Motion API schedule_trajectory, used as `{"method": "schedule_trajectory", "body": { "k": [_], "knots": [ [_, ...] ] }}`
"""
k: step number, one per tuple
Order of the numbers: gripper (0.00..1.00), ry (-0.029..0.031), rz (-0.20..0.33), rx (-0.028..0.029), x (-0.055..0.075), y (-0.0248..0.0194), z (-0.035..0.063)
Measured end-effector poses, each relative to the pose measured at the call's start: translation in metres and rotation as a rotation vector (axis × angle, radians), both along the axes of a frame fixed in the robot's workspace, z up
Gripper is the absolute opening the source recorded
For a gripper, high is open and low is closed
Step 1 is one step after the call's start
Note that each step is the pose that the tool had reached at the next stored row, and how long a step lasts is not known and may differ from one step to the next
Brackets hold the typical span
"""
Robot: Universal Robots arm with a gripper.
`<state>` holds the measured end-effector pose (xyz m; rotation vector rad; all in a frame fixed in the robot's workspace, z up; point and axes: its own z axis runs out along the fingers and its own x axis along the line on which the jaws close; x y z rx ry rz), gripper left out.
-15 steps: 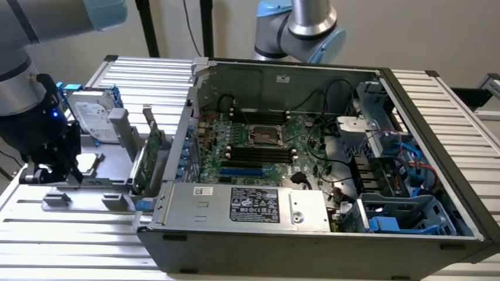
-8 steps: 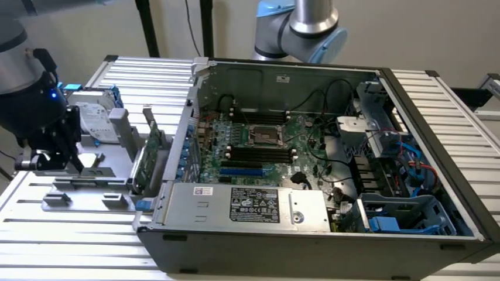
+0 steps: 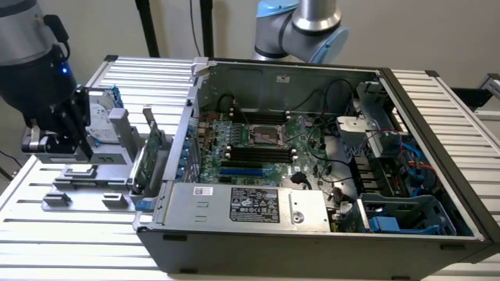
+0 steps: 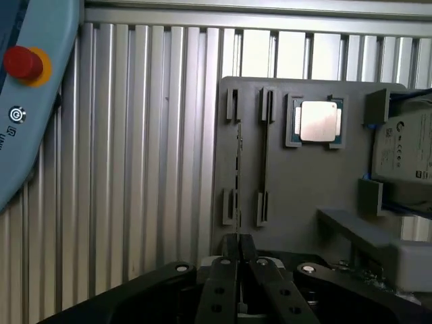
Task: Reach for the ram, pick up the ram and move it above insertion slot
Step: 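Pick up the ram and move it above insertion slot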
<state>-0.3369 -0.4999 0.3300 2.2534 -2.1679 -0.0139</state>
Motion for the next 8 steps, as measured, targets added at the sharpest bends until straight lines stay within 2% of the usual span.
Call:
{"method": "schedule_trajectory", "body": {
  "k": [8],
  "knots": [
    [0.13, 0.0026, 0.003, 0.002, 0.028, 0.0, 0.0362]
  ]
}}
